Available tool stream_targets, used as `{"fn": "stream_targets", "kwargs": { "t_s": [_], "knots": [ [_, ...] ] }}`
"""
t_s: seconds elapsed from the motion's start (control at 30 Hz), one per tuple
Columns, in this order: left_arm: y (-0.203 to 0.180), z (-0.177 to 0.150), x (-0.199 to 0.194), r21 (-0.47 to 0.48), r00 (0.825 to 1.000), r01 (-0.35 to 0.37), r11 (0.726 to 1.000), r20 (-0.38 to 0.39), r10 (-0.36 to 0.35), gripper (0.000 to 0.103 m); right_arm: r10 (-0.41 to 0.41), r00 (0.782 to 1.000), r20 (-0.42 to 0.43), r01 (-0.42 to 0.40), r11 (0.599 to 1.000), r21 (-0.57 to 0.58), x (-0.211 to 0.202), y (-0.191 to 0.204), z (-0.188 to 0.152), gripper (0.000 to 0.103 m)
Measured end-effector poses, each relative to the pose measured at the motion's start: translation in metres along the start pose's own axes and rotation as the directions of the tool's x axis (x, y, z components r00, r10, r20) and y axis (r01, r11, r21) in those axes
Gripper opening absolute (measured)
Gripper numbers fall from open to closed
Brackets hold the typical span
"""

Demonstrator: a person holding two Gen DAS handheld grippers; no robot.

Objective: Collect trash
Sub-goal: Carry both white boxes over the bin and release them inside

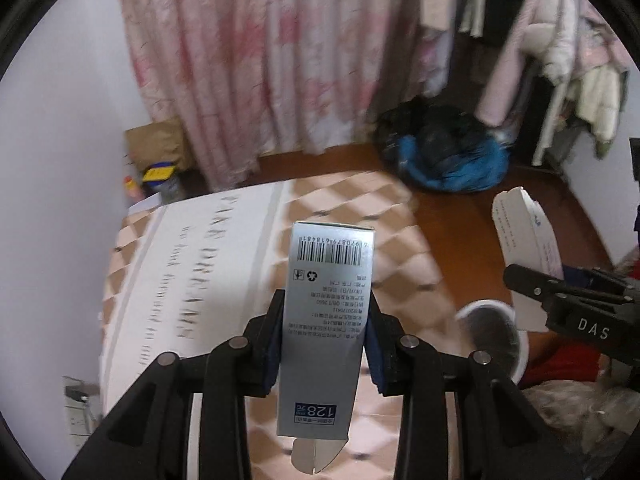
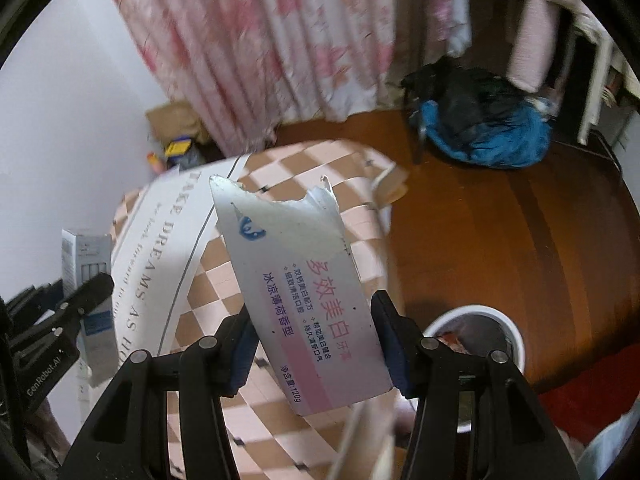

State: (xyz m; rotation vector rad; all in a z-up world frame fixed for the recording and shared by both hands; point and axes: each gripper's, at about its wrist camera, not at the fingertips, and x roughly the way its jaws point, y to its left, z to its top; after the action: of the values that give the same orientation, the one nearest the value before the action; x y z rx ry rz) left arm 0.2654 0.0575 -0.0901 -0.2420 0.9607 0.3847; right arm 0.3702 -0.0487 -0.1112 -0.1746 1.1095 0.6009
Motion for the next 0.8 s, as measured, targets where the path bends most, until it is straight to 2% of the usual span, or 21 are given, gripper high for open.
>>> {"fn": "stream_targets", "kwargs": {
  "t_s": [0.2, 0.37, 0.47, 0.57, 0.7, 0.8],
  "knots": [
    [-0.077, 0.001, -0.025, 0.042, 0.991, 0.134, 0.99, 0.023, -0.135, 0.031, -0.036, 0.996, 0.08, 0.028, 0.995, 0.095, -0.078, -0.07, -0.025, 0.056],
    [-0.144, -0.005, -0.011, 0.077, 0.969, 0.245, 0.967, -0.037, -0.243, 0.032, -0.094, 0.992, 0.086, 0.078, 0.982, 0.173, -0.116, -0.134, -0.054, 0.056],
    [-0.178, -0.012, 0.015, 0.062, 0.943, 0.318, 0.946, -0.124, -0.309, 0.032, -0.119, 0.991, 0.056, 0.103, 0.969, 0.223, -0.117, -0.173, -0.072, 0.056],
    [-0.205, -0.019, 0.06, 0.019, 0.897, 0.385, 0.923, -0.243, -0.369, 0.032, -0.134, 0.991, 0.003, 0.128, 0.953, 0.275, -0.1, -0.213, -0.091, 0.056],
    [-0.232, -0.027, 0.118, -0.035, 0.834, 0.425, 0.905, -0.375, -0.406, 0.032, -0.111, 0.99, -0.092, 0.136, 0.926, 0.353, -0.061, -0.263, -0.119, 0.056],
    [-0.249, -0.031, 0.147, -0.038, 0.81, 0.422, 0.906, -0.431, -0.396, 0.032, -0.068, 0.985, -0.157, 0.127, 0.906, 0.404, -0.025, -0.294, -0.136, 0.056]
  ]
}}
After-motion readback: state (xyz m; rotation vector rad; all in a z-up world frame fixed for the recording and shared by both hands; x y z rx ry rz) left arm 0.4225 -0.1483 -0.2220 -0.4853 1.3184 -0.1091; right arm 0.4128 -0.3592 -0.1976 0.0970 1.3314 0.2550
